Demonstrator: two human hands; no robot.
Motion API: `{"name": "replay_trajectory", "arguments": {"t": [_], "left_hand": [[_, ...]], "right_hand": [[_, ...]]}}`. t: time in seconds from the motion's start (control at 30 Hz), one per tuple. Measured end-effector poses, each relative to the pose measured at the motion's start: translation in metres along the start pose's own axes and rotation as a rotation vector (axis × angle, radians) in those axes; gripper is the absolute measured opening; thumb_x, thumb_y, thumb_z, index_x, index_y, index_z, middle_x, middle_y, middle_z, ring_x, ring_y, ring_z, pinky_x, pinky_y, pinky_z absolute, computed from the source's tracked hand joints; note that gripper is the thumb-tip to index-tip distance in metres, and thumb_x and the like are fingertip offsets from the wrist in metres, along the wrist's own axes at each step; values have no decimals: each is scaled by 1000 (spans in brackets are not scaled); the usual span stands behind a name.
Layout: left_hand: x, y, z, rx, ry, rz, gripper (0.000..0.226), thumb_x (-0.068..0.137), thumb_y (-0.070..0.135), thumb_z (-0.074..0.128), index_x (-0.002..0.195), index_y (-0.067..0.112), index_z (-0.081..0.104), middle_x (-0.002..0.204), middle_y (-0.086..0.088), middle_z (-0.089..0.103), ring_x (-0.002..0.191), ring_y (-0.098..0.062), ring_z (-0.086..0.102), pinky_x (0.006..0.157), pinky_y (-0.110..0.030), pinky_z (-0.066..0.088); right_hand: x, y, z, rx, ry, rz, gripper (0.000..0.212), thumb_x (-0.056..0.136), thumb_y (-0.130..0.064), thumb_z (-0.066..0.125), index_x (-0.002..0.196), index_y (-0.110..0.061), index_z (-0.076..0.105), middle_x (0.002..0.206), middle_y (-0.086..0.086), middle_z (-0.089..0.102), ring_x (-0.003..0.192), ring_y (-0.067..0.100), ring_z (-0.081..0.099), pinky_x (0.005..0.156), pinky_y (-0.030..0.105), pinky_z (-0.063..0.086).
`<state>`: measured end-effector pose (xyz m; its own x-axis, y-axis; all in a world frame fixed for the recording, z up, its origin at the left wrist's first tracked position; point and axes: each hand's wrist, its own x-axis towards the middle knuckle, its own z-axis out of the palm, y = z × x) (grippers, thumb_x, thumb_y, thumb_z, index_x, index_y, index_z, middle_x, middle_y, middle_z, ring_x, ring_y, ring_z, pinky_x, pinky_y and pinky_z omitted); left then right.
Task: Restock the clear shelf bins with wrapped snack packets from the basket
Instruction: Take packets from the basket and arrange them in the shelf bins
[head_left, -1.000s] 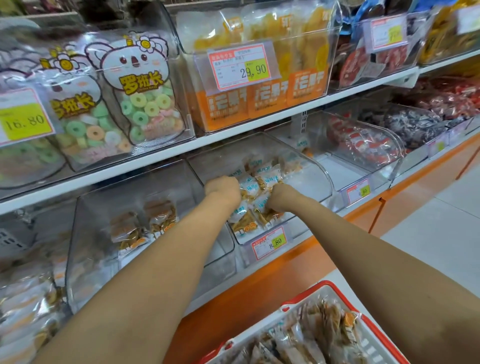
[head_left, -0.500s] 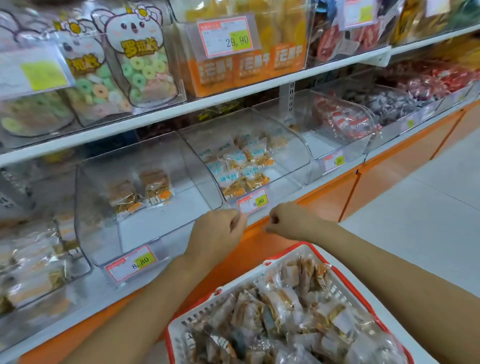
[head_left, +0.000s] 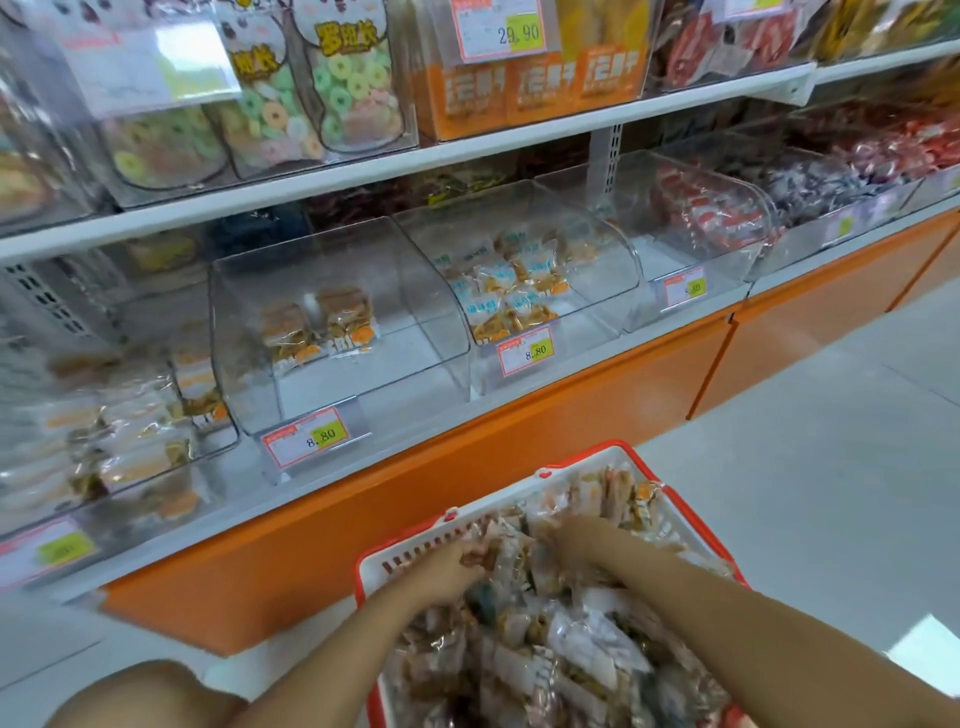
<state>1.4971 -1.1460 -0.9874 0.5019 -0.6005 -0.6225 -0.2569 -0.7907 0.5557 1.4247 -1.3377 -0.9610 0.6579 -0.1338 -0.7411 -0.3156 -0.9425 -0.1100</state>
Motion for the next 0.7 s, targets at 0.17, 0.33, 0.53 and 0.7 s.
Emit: {"name": "replay_trajectory", "arguments": {"t": [0.17,0.33,0.53,0.7], "left_hand": [[-16,14,-16,-169,70,-31,18,95,23,54,108,17,65,121,-9,59,100,-20,60,92,-36,51],[-42,49,-32,-464,57,79,38,91,45,57,116,17,59,117,-2,64,107,-16,63,95,-30,51],[-58,89,-57,-780,115,189,37,87,30,66,117,8,61,104,-1,71,91,-16,71,83,-29,56],[-72,102,-81,-693,378,281,14,81,16,75,93,14,69,67,10,70,63,-3,65,60,-18,53]], "right_hand": [[-1,32,-15,611,8,0,40,86,-33,61,118,-9,59,114,1,57,109,18,56,87,26,45],[-28,45,-59,1506,-140,-320,21,85,1,55,106,1,62,103,15,68,90,20,67,71,31,57],[-57,29,-95,1343,-272,-660,46,73,-11,79,115,-7,62,120,11,66,111,20,63,96,33,52],[-71,9,-112,1132,41,-625,41,80,-22,74,116,-4,64,118,15,66,110,25,62,100,36,47]]}}
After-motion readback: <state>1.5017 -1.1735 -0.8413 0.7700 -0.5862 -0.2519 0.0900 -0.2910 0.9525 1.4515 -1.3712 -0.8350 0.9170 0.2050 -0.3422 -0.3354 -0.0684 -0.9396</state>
